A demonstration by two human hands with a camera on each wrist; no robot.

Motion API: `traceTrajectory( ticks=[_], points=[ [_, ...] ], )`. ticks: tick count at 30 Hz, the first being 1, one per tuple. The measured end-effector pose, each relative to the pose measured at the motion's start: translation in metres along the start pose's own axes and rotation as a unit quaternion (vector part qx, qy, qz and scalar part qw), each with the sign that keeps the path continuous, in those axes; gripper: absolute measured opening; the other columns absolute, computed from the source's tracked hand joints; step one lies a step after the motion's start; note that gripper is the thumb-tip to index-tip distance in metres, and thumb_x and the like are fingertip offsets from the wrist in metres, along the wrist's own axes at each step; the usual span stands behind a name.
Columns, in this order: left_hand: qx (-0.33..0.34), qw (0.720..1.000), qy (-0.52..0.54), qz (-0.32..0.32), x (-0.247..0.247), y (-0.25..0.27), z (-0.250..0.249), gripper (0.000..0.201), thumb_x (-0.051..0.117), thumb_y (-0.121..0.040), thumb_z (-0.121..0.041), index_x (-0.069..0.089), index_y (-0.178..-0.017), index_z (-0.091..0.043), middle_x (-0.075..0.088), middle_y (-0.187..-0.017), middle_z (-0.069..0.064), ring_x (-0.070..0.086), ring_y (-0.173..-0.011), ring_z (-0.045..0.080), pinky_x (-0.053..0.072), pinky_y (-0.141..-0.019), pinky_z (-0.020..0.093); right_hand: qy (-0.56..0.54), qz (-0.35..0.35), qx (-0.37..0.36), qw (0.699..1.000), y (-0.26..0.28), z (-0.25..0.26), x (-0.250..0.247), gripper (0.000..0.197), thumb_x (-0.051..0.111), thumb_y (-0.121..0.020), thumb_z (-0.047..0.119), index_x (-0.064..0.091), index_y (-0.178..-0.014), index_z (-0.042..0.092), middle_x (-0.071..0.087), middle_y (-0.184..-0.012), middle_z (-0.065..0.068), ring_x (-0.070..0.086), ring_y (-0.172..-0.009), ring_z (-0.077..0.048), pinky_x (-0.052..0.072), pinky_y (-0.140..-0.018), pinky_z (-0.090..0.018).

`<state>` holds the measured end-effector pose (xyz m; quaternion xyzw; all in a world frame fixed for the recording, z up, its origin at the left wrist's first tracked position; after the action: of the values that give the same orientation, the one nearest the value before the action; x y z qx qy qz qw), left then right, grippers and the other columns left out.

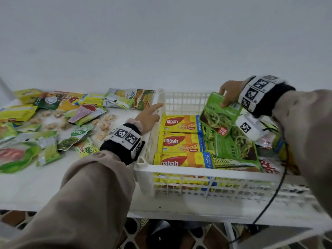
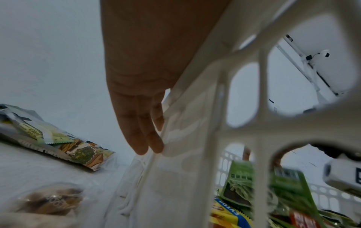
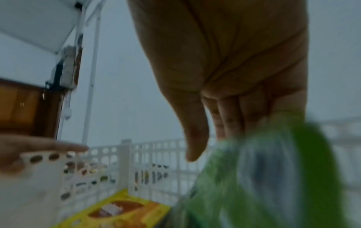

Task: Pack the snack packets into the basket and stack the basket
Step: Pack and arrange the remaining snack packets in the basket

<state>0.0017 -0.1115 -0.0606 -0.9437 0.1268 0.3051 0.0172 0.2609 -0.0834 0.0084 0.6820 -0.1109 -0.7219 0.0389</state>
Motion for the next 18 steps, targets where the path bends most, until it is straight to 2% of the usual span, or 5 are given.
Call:
traceTrajectory(
  ticks=[3, 8, 15, 16, 18],
  points=[
    [0.005, 1.000, -0.007, -0.011, -0.002, -0.001, 0.001, 0.056, 0.038, -0.090, 0.001, 0.035, -0.141, -0.022, 0.025, -0.152, 0.005, 0.022, -0.139, 0.021, 0.023, -0.108, 0.029, 0.010, 0.033, 0.020, 0.999, 0.016, -0.016, 0.001, 0.060, 0.068, -0.084, 0.020, 0.045, -0.128, -0.014, 0.054, -0.125, -0.029, 0.054, -0.114, -0.042, 0.044, -0.094, -0.044],
    [0.011, 0.999, -0.036, -0.015, 0.001, -0.006, 0.001, 0.056, 0.037, -0.090, 0.001, 0.035, -0.141, -0.024, 0.026, -0.151, 0.008, 0.033, -0.133, 0.027, 0.035, -0.093, 0.028, -0.008, 0.092, 0.046, 0.995, 0.055, -0.048, -0.027, 0.048, 0.071, -0.081, 0.021, 0.052, -0.121, 0.005, 0.061, -0.096, -0.009, 0.058, -0.090, -0.026, 0.049, -0.042, -0.021],
    [0.019, 0.998, -0.063, -0.012, 0.000, -0.010, 0.006, 0.056, 0.038, -0.089, 0.001, 0.037, -0.140, -0.023, 0.029, -0.150, 0.008, 0.032, -0.134, 0.028, 0.030, -0.108, 0.041, 0.131, 0.236, 0.094, 0.958, 0.076, -0.088, 0.000, 0.050, 0.068, -0.083, 0.018, 0.050, -0.127, 0.002, 0.062, -0.095, -0.008, 0.062, -0.057, -0.007, 0.044, -0.041, -0.013],
    [0.022, 0.998, -0.066, -0.011, 0.000, -0.010, 0.006, 0.056, 0.038, -0.089, 0.002, 0.037, -0.140, -0.022, 0.029, -0.150, 0.008, 0.031, -0.135, 0.026, 0.029, -0.108, 0.040, 0.153, 0.250, 0.099, 0.951, 0.075, -0.091, 0.008, 0.054, 0.066, -0.084, 0.022, 0.047, -0.132, 0.003, 0.061, -0.097, -0.006, 0.065, -0.064, -0.006, 0.046, -0.046, -0.014],
    [0.022, 0.998, -0.064, -0.012, -0.001, -0.010, 0.006, 0.055, 0.038, -0.089, 0.003, 0.038, -0.139, -0.020, 0.030, -0.149, 0.009, 0.031, -0.135, 0.026, 0.029, -0.107, 0.037, 0.207, 0.249, 0.097, 0.941, 0.075, -0.093, 0.020, 0.063, 0.061, -0.087, 0.031, 0.037, -0.139, 0.006, 0.051, -0.129, -0.008, 0.057, -0.111, -0.018, 0.048, -0.071, -0.016]
  ],
)
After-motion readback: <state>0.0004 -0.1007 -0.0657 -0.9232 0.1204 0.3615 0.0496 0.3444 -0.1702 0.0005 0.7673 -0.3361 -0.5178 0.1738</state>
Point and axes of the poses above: each hand's wrist, its own y-axis away from the middle knuckle, its own x-axis out of the palm, z = x × y, the point moved 2 cm from there along -y, towards the middle knuckle
